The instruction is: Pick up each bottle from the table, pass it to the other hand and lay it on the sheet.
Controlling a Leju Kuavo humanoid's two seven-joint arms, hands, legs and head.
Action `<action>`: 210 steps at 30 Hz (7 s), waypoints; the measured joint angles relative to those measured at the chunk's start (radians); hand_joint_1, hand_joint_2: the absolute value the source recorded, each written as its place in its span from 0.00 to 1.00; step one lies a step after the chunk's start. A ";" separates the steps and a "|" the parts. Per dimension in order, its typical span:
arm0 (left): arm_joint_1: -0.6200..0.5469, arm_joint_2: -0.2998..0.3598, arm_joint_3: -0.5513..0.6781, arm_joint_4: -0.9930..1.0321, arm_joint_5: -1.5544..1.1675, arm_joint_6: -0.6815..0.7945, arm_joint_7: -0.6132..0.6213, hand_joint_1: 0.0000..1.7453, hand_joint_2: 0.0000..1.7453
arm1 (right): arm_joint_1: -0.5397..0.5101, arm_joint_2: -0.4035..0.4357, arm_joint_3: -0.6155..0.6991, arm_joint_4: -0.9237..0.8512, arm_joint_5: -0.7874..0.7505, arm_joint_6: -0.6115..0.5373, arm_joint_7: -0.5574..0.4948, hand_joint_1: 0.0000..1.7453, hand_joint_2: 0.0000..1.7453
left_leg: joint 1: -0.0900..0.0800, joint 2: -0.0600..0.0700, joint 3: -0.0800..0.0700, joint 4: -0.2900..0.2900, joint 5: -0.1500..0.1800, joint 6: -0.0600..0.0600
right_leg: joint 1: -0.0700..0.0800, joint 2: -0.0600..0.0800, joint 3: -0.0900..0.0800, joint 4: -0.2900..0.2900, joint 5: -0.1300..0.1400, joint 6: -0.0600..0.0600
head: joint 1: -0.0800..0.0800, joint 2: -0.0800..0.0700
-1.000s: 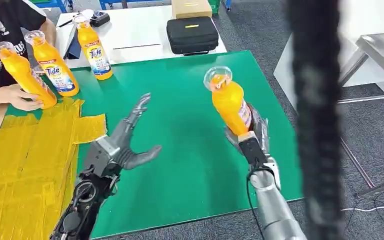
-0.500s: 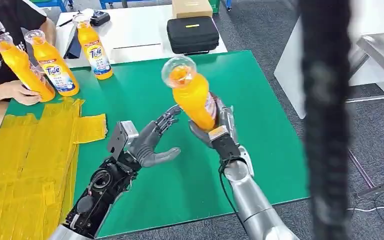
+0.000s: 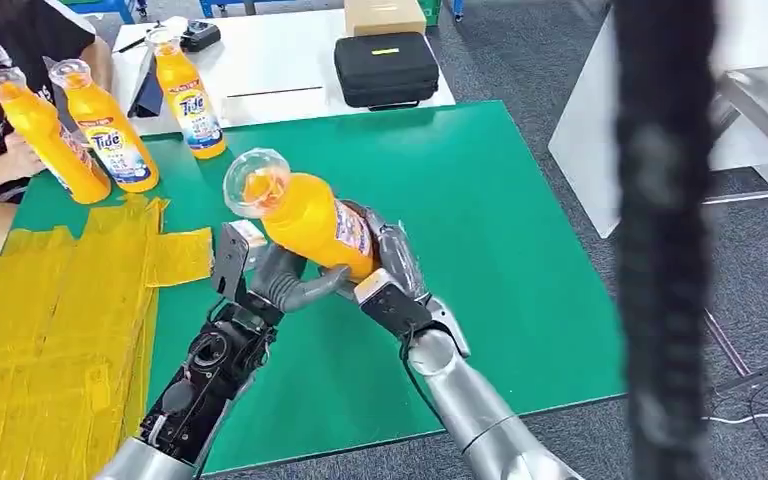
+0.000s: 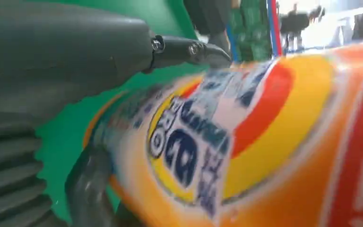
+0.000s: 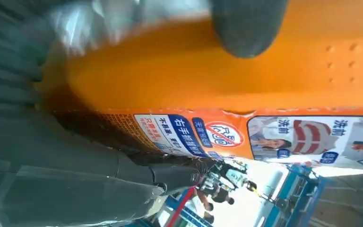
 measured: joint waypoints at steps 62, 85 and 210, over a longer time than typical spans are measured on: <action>0.094 -0.008 0.047 -0.059 0.129 0.090 -0.079 1.00 1.00 | -0.031 0.005 0.126 0.169 0.038 -0.043 0.011 1.00 1.00 | 0.000 0.000 0.000 0.000 0.000 0.000 | 0.000 0.000 -0.001 0.000 0.000 0.000 | 0.000 0.000; 0.152 -0.005 0.239 -0.321 0.107 0.291 -0.224 1.00 1.00 | 0.066 -0.027 0.095 0.037 0.035 -0.073 0.008 0.00 1.00 | 0.000 0.000 -0.001 0.000 0.000 0.000 | 0.000 -0.001 -0.002 0.000 0.000 0.000 | 0.000 0.000; -0.041 0.318 0.394 -0.101 -0.297 -0.266 -0.322 0.00 1.00 | 0.312 -0.103 -0.059 -0.402 -0.019 -0.054 0.041 0.00 1.00 | 0.000 0.000 -0.003 0.000 0.003 -0.003 | 0.000 -0.001 -0.004 0.000 0.002 -0.003 | 0.000 0.000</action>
